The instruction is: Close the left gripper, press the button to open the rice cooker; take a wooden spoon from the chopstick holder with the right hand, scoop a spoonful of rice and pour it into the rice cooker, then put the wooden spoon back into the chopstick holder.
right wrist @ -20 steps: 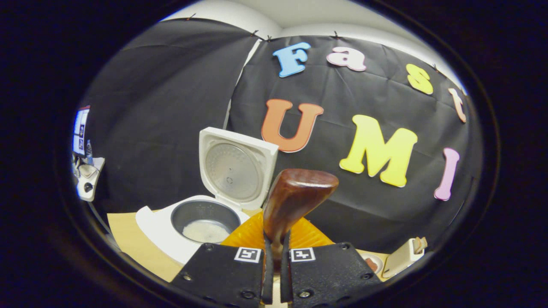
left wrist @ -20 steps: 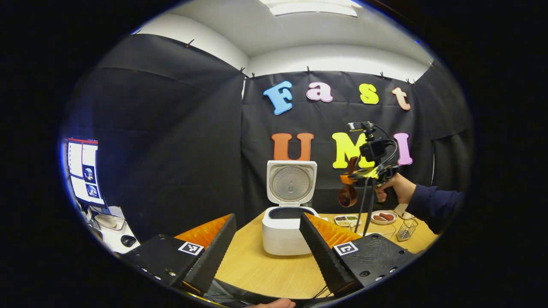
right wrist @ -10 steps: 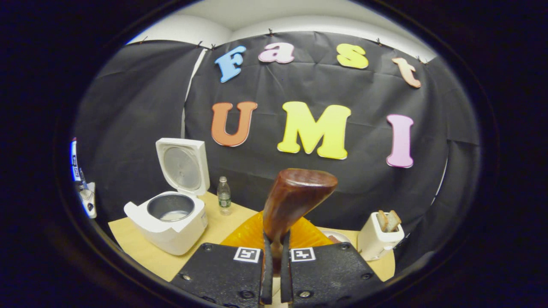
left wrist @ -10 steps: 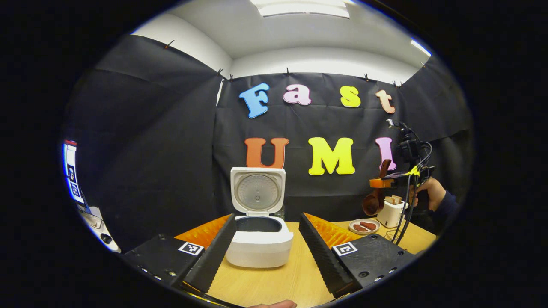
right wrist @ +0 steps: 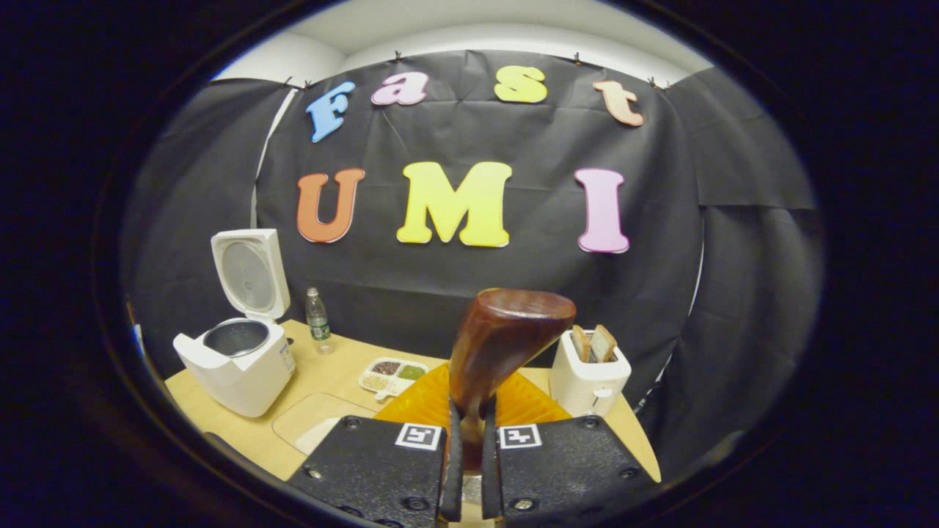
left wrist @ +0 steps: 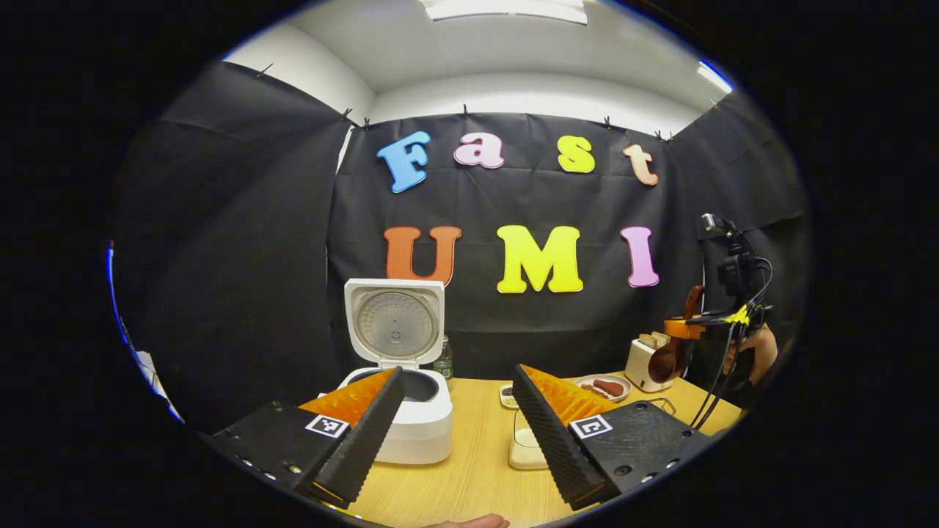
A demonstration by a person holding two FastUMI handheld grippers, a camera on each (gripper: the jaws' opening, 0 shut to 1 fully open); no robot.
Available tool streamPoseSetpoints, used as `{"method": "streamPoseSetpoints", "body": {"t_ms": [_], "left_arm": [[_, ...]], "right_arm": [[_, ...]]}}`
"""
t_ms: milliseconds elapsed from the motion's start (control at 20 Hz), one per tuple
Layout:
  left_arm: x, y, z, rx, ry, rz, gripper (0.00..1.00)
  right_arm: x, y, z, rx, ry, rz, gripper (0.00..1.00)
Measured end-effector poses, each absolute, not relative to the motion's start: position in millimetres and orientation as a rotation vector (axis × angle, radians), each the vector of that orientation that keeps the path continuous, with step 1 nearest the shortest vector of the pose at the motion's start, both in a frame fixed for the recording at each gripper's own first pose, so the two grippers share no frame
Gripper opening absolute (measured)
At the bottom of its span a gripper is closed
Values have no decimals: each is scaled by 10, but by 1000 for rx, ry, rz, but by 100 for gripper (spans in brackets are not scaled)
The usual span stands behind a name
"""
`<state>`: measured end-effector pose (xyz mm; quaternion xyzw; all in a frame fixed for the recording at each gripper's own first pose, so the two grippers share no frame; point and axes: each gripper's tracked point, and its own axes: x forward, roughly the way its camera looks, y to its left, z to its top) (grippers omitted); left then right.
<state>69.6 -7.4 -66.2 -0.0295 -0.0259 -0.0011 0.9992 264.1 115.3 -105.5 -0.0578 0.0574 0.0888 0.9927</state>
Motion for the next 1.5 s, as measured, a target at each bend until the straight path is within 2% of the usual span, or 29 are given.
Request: {"method": "streamPoseSetpoints", "body": {"t_ms": [150, 350, 600, 700, 850, 950, 1100, 1250, 1300, 1500], "left_arm": [[686, -52, -655, -52, -54, 8, 94], [746, -10, -649, -63, -47, 19, 94], [843, -14, -723, -73, -22, 15, 94], [899, 15, -756, -68, -13, 20, 94], [949, -7, -792, -106, 11, -13, 94], [1006, 49, -779, -115, 16, -6, 94], [1102, 202, -722, -109, 13, 14, 94], [1204, 353, -677, -105, 25, 32, 94], [1238, 407, -650, -103, 26, 35, 94], [1453, 579, -509, -122, 41, 6, 94]], "right_arm": [[2709, 958, -1311, -85, 134, 133, 16], [2758, 937, -1620, -33, 190, 158, 17], [2855, 803, -1846, 4, 196, 149, 23], [2913, 562, -1774, -21, 155, 58, 37], [2816, 359, -1574, -66, 85, -21, 86], [2681, 356, -1460, -63, 55, -28, 94], [2454, 443, -1312, -58, 37, -10, 99], [2204, 516, -1095, -83, 9, -9, 99], [2109, 100, -891, -94, -4, -3, 98], [1721, 233, -603, -78, -39, 21, 99]]}}
